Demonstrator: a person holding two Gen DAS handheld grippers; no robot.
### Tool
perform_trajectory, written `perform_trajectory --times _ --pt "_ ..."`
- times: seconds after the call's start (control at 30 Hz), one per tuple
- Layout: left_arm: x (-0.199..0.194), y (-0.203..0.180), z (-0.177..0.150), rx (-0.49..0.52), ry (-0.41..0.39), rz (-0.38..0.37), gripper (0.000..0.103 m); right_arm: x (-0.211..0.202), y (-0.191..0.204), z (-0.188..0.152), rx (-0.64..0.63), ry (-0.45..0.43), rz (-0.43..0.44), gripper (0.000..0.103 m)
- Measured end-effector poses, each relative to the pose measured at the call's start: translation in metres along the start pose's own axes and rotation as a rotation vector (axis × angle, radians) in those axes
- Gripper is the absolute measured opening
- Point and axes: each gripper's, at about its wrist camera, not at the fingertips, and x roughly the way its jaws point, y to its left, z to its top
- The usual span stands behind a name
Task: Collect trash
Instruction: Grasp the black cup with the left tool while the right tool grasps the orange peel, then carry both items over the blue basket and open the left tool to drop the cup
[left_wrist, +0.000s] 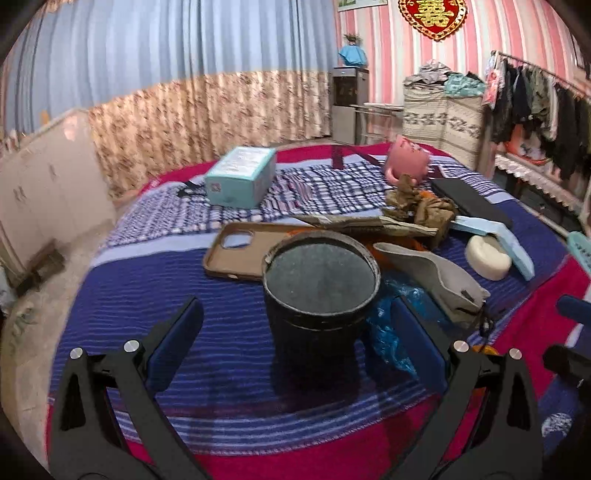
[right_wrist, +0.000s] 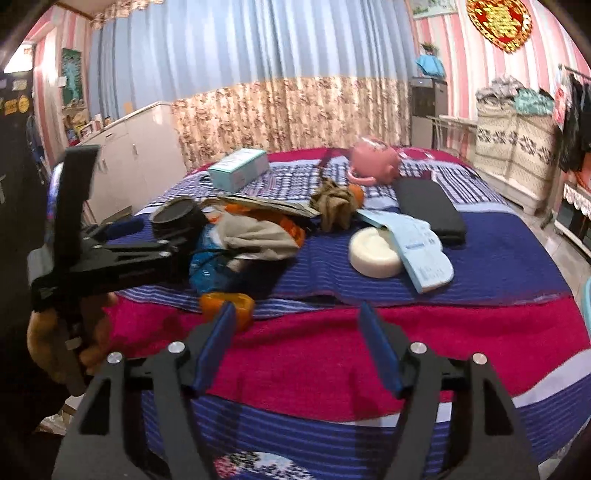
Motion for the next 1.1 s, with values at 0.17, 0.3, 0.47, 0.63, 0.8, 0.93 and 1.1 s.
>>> perform_trajectory --times 0.17,0.3,0.47,0.63,0.8,0.93,1.1 --pt "-0.009 0.009 0.001 -0.011 -0.001 -0.052 0.055 0.011 0.022 0.002 -0.052 0.019 0.026 0.069" --pt "-0.026 0.018 0.000 -0.003 -0.029 -0.027 0.055 0.029 0.036 0.001 -0.093 0.050 0.035 0.068" --pt "-0.046 0.024 0.002 0.008 -0.046 -0.016 0.055 0.054 0.043 -0.002 -0.104 0.120 0.080 0.037" --pt "-0.065 0.014 0.016 0.015 -0.093 -0.022 0.055 0.035 0.033 0.003 -0.088 0.070 0.099 0.032" --pt "-0.080 -0.028 0.039 0.060 -0.146 -0.083 0.055 -0.006 -0.005 0.013 -0.062 -0.002 0.009 0.032" --pt "-0.082 -0.082 0.054 0.102 -0.165 -0.161 0.055 -0.048 -0.057 0.018 -0.005 -0.091 -0.126 0.032" --pt "-0.079 -0.166 0.065 0.145 -0.192 -0.285 0.055 -0.100 -0.135 0.014 0.070 -0.171 -0.373 0.032"
